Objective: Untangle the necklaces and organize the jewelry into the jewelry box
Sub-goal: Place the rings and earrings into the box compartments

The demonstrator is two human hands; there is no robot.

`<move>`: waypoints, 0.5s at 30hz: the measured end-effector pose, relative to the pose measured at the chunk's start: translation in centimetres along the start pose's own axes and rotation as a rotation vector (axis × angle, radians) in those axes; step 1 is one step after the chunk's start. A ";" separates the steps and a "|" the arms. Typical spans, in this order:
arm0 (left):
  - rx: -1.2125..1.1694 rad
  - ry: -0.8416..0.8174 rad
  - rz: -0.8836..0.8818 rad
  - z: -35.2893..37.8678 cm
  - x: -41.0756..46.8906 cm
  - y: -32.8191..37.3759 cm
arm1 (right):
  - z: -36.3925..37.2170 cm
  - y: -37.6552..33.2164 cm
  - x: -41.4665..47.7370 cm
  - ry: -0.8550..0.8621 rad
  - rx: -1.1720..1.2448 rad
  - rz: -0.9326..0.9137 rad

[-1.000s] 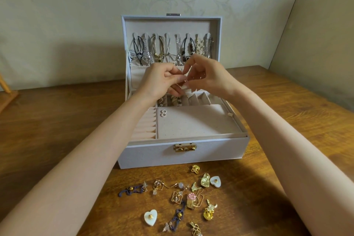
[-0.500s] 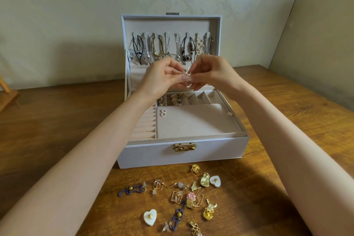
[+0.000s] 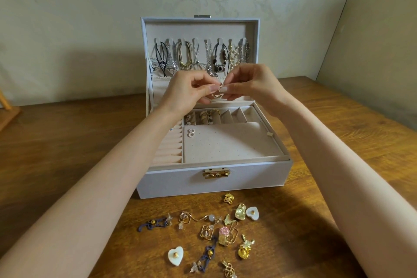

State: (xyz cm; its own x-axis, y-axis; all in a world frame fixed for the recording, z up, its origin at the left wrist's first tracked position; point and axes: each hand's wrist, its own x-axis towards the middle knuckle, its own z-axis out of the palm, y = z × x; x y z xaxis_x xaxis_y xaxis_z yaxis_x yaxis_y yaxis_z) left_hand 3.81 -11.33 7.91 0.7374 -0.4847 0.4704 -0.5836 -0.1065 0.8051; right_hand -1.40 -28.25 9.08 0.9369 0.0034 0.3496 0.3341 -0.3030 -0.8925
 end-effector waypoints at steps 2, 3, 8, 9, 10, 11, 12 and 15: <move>0.017 -0.011 0.002 0.0 0.1 -0.1 | -0.2 0.1 0.1 0.006 0.028 0.004; 0.033 -0.019 0.001 0.0 0.1 -0.2 | -0.2 0.1 0.1 -0.001 0.023 0.003; 0.148 -0.026 0.000 0.4 -0.1 -0.2 | 0.0 0.3 0.0 -0.065 -0.127 0.007; 0.198 -0.045 0.012 0.4 -0.1 -0.2 | 0.0 0.4 0.0 -0.081 -0.182 0.020; 0.256 -0.078 0.019 0.5 -0.2 -0.2 | 0.1 0.5 0.0 -0.095 -0.251 0.034; 0.320 -0.123 0.020 0.6 -0.2 -0.2 | 0.2 0.6 0.1 -0.107 -0.326 0.050; 0.387 -0.172 0.020 0.8 -0.3 -0.2 | 0.3 0.8 0.1 -0.122 -0.397 0.069; 0.535 -0.272 0.020 0.9 -0.4 -0.4 | 0.6 0.9 0.1 -0.191 -0.520 0.138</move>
State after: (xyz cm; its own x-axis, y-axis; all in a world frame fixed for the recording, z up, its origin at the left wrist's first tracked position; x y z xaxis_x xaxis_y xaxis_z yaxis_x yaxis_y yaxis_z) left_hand 3.45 -11.91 7.07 0.6523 -0.6883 0.3174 -0.7385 -0.4830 0.4705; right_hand -0.94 -27.98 8.14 0.9865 0.0876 0.1387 0.1575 -0.7417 -0.6519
